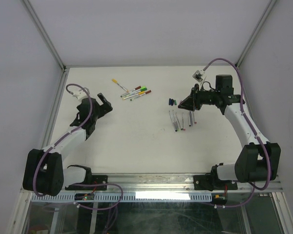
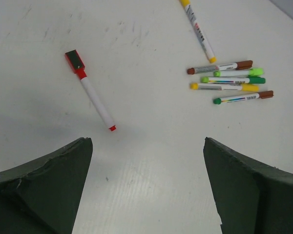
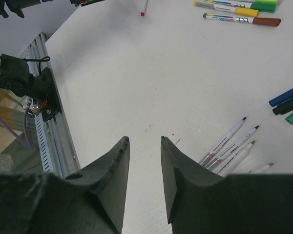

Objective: Open the pen caps
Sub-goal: Pick up the pen from the center of the board.

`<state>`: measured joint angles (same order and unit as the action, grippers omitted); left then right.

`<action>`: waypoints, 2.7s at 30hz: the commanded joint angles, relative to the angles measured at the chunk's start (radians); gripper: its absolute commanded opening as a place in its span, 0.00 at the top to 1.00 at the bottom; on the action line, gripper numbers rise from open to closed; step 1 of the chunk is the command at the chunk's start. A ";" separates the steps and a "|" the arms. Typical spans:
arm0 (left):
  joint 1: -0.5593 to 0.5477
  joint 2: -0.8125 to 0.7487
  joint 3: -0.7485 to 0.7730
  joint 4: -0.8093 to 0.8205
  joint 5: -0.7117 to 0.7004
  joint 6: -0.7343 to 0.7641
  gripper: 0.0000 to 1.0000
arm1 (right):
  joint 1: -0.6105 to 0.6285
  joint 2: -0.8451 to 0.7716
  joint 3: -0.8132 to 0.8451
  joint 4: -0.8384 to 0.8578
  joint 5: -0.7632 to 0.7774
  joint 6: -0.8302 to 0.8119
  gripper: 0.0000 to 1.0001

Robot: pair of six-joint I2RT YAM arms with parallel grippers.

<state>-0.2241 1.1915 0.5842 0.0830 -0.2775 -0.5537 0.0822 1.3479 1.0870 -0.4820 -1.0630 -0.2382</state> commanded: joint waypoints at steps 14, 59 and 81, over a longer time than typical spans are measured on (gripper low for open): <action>0.093 0.230 0.195 -0.110 0.037 -0.056 0.01 | -0.015 0.014 0.007 0.028 -0.028 -0.028 0.66; 0.166 0.695 0.669 -0.449 -0.132 -0.094 0.42 | -0.022 0.025 0.014 0.009 -0.034 -0.044 0.66; 0.166 0.808 0.786 -0.632 -0.206 -0.107 0.54 | -0.025 0.019 0.014 0.008 -0.045 -0.046 0.66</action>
<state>-0.0700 1.9736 1.3231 -0.5030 -0.4454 -0.6476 0.0650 1.3838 1.0859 -0.4847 -1.0725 -0.2649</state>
